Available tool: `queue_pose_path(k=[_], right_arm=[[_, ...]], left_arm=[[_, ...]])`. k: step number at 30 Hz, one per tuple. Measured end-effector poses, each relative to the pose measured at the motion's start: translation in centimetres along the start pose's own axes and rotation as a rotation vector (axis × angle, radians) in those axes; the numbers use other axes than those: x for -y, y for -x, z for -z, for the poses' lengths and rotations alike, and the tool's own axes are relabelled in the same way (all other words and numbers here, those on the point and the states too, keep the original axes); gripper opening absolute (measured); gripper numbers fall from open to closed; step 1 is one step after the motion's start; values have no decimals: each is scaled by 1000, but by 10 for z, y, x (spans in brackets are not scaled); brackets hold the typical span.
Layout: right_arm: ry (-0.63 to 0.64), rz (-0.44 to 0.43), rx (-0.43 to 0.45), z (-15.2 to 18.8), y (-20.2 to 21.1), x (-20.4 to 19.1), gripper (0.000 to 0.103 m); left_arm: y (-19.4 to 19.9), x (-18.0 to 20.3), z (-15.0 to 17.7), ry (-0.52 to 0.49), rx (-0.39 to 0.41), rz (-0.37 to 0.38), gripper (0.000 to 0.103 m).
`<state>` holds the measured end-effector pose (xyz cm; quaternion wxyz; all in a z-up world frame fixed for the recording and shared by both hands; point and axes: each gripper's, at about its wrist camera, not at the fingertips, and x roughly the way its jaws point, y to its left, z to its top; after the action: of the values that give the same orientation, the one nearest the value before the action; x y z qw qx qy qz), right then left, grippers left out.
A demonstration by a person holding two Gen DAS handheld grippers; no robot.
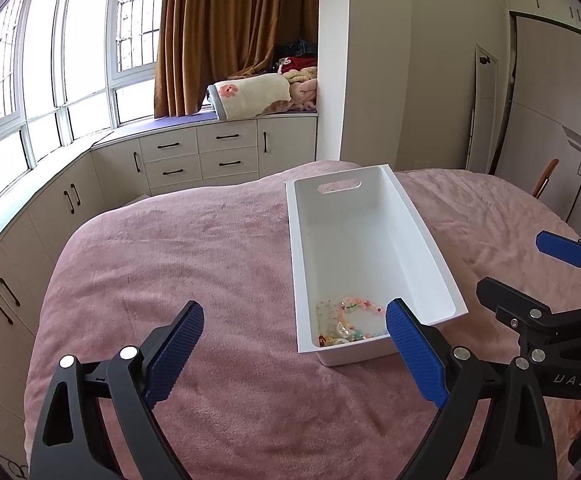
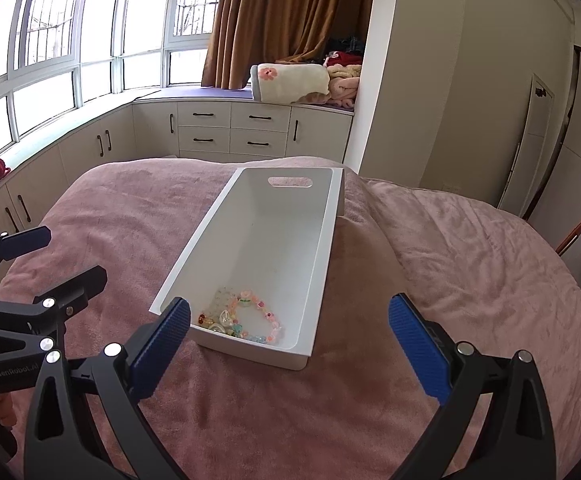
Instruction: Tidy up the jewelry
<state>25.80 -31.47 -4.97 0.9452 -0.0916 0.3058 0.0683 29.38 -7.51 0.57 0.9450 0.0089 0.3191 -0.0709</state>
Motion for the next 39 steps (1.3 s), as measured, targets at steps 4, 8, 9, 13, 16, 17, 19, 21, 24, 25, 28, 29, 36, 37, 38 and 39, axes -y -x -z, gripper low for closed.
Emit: queue_pose_path(k=[4, 8, 9, 13, 16, 17, 19, 21, 24, 25, 28, 29, 36, 37, 38, 39], right_arm=[[0, 2, 0, 0, -1, 0, 98], [3, 2, 0, 0, 0, 0, 98], [4, 2, -2, 0, -1, 0, 98], [5, 4, -6, 0, -5, -1, 98], [3, 4, -7, 1, -7, -1, 98], [4, 4, -8, 1, -7, -1, 98], [3, 3, -8, 1, -7, 0, 98], [3, 2, -9, 1, -8, -1, 98], [4, 4, -9, 1, -7, -1, 98], [2, 3, -9, 1, -7, -1, 98], [4, 4, -9, 1, -7, 0, 98], [4, 4, -9, 1, -7, -1, 98], [4, 4, -10, 1, -7, -1, 98], [5, 4, -10, 1, -7, -1, 98], [7, 4, -10, 1, -7, -1, 98], [9, 5, -10, 2, -7, -1, 98]], left_arm=[[-1, 0, -1, -2, 6, -1, 94], [-1, 1, -3, 0, 3, 2, 94], [-2, 1, -2, 1, 1, 4, 94], [-1, 1, -3, -2, 1, 3, 94], [-3, 0, -2, 14, -5, 11, 94], [-3, 0, -2, 18, -6, 15, 94], [-4, -1, -2, 14, -7, 20, 94], [-4, -1, -2, 10, -4, 20, 94], [-3, -1, -3, 13, 2, 18, 94], [-3, -1, -3, 15, 2, 19, 94], [-2, -1, -4, 15, 4, 23, 94], [-2, -1, -4, 13, 3, 22, 94], [-2, -1, -4, 24, 5, 8, 94], [-1, -1, -4, 28, 14, 5, 94], [0, -1, -4, 27, 21, 11, 94], [0, -1, -4, 23, 22, 16, 94]])
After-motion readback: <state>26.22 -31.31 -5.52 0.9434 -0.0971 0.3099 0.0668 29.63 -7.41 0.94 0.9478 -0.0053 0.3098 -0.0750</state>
